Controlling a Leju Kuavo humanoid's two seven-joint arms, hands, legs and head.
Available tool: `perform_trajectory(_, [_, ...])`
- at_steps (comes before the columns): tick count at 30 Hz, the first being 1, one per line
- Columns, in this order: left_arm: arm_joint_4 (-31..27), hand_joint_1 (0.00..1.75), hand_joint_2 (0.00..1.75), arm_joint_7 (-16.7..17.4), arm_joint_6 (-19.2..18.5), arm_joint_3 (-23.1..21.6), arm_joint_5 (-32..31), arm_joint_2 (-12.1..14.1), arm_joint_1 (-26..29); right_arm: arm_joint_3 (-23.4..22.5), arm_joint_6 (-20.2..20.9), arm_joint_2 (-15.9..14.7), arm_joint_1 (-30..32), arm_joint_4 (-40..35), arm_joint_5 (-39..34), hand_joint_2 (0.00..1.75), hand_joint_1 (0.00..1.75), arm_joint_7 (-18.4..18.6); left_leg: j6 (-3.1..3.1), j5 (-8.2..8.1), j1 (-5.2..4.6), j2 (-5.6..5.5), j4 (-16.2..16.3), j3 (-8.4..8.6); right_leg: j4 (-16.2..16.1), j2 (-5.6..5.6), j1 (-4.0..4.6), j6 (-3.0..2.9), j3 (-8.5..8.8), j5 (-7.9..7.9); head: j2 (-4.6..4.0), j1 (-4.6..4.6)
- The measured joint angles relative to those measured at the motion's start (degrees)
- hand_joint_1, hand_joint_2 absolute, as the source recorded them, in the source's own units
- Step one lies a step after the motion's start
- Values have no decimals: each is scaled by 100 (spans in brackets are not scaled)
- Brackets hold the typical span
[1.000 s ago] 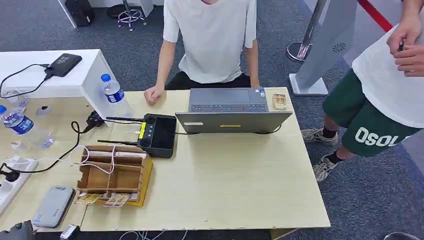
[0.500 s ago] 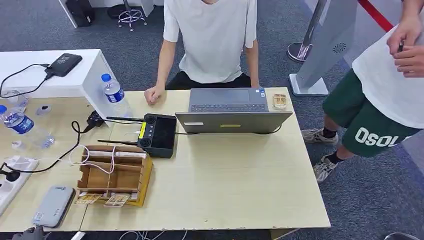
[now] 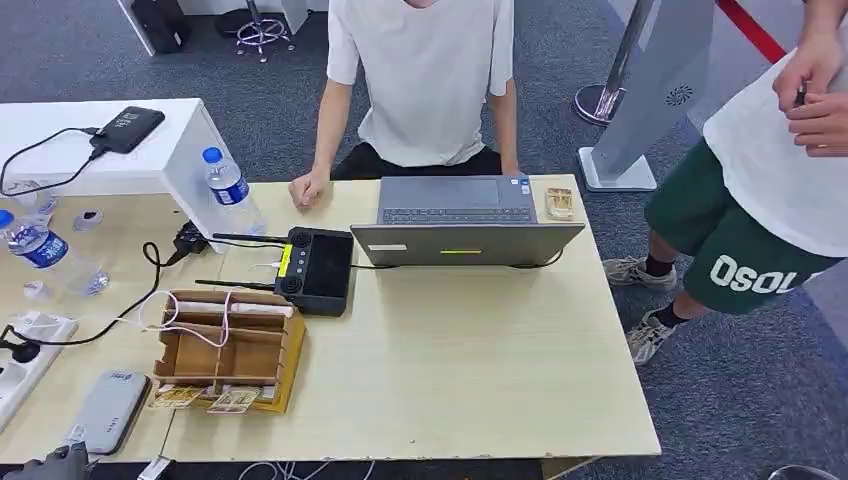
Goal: Pass the card to the sensor for recognition and then transmit it.
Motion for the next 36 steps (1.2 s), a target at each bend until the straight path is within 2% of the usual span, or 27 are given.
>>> perform_trajectory(4, [-21, 175, 175, -21, 33, 0, 0, -7, 4, 0, 0, 0, 2, 0, 0, 175, 0, 2, 0, 0, 0, 0, 0, 0, 0, 0, 0, 0, 0, 0, 0, 0])
perform_trajectory(10, [-451, 175, 175, -256, -66, 120, 0, -83, 70, 0, 0, 0, 15, -22, -9, 175, 0, 2, 0, 0, 0, -2, 0, -1, 0, -3, 0, 0, 1, 0, 0, 0])
perform_trajectory(19, [-1337, 175, 175, -588, -136, 184, 0, -236, 96, 15, -2, 0, 69, -103, -61, 175, 0, 17, 0, 0, 0, -2, 0, 1, 0, -2, 0, 0, 1, 0, 0, -2])
perform_trajectory(23, [-1975, 175, 175, -796, -442, 251, 0, -378, 45, 53, -9, 0, 89, -133, -85, 175, 0, 31, 0, 0, 0, -2, 1, 0, 0, -2, 0, 0, 1, 0, 0, 0])
perform_trajectory(29, [-2620, 175, 175, -774, -607, 243, 0, -481, 43, 155, -22, 0, 148, -205, -140, 175, 0, 50, 0, 0, 0, -1, 2, 1, 0, 0, -1, 0, -1, 0, 0, -2])
perform_trajectory(36, [-2754, 175, 175, -798, -597, 249, 0, -575, 9, 184, -55, 0, 158, -223, -162, 175, 0, 50, 0, 0, 0, -1, 2, 1, 0, 0, 0, 0, -1, 0, 0, -2])
